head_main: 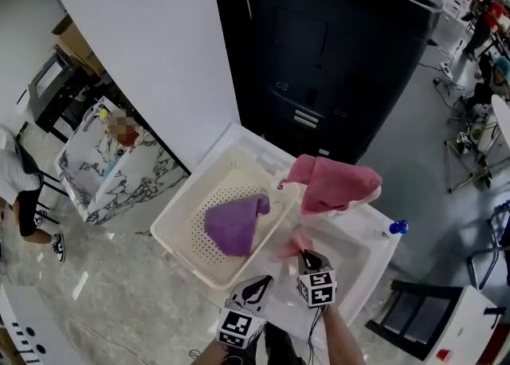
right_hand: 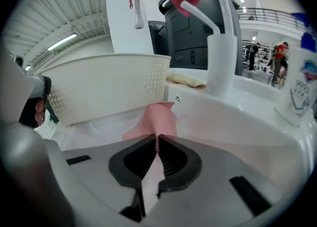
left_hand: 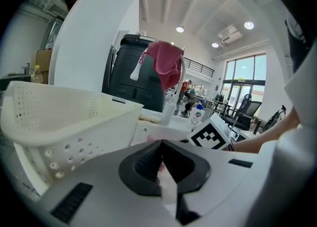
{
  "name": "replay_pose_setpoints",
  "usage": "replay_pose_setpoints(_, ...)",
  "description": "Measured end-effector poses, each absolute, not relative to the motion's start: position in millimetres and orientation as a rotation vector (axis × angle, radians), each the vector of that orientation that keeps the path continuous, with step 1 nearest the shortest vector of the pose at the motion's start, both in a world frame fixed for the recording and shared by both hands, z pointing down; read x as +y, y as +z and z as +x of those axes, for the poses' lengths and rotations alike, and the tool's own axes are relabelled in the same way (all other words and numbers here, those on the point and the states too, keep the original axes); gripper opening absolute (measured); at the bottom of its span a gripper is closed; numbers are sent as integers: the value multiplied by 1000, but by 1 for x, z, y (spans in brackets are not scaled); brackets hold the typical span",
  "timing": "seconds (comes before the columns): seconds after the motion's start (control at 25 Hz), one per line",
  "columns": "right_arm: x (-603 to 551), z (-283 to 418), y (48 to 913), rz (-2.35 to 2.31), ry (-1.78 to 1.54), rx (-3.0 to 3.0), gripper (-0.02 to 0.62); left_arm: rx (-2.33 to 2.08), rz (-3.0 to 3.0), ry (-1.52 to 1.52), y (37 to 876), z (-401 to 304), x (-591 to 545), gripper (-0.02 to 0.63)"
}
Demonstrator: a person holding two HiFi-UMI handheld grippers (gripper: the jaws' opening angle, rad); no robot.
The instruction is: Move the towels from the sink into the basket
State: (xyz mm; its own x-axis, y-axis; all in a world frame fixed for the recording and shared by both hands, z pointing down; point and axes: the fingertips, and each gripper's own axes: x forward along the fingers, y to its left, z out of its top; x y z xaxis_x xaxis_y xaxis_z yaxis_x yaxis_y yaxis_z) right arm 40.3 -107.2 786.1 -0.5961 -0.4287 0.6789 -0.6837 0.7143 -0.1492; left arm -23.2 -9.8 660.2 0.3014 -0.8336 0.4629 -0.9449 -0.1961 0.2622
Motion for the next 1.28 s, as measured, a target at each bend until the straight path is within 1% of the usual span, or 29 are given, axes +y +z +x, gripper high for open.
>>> replay_pose_setpoints(0.32, -104, 68, 714, 982, 497, -2364, 38, -1579, 2193, 283, 608, -15, -19, 8)
replay_pose_setpoints(0.6, -92, 74, 639, 1065, 441, -2459, 38, -1637, 2252, 258, 571, -30, -29, 8)
replay_pose_setpoints(1.0, -63, 67, 555, 1156, 399, -2601, 38, -1676, 2308, 216, 524, -45, -37, 8)
replay_pose_setpoints(1.28, -68, 40, 515, 1129, 306, -2698, 38, -1764, 2326, 194, 497, -71, -36, 8)
